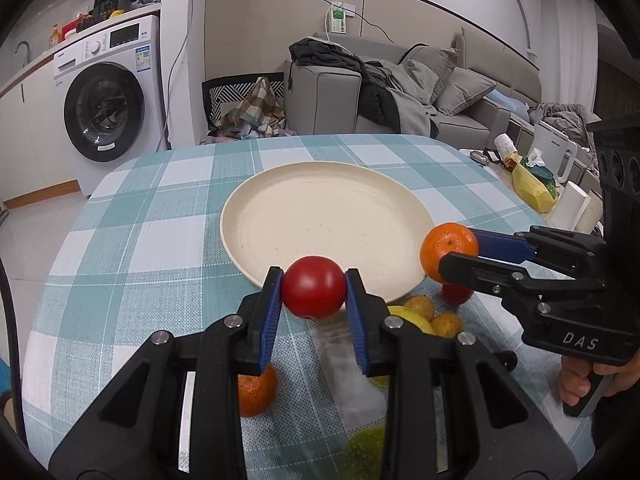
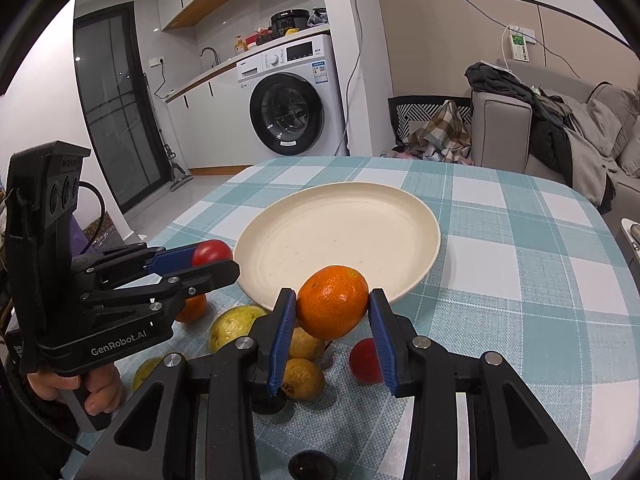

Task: Organize fruits
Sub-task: 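Carry the tomato and the orange in both grippers over the cream plate, then lower both fruits onto the plate and open both grippers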

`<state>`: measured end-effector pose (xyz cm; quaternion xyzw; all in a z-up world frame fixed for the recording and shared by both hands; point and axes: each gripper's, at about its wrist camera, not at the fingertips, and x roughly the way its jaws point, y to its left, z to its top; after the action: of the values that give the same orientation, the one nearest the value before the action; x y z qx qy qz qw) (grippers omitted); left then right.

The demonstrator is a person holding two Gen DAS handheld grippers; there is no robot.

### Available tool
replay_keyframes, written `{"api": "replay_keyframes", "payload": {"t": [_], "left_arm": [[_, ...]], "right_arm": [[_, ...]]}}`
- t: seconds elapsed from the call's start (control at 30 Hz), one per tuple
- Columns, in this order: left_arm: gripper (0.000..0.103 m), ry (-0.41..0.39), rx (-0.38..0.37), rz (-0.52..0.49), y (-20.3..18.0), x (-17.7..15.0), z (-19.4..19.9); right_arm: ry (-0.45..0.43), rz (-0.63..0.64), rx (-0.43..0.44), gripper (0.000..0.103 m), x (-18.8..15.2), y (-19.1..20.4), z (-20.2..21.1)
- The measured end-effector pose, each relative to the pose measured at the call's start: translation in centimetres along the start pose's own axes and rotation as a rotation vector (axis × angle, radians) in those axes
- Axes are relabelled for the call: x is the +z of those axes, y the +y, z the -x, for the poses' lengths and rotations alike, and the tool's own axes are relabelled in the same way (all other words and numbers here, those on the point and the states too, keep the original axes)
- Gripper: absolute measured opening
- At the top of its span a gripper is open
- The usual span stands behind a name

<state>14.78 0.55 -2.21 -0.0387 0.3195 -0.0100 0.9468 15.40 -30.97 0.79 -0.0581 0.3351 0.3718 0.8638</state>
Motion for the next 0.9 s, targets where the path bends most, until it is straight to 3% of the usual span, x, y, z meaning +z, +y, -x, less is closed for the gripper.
{"api": "replay_keyframes", "payload": {"t": [0.9], "left_arm": [[0.028, 0.099, -0.010, -0.025, -0.1, 0.8, -4.0]], "right_arm": [[0.046, -0.017, 0.001, 0.038, 1.5, -0.6, -2.8]]}}
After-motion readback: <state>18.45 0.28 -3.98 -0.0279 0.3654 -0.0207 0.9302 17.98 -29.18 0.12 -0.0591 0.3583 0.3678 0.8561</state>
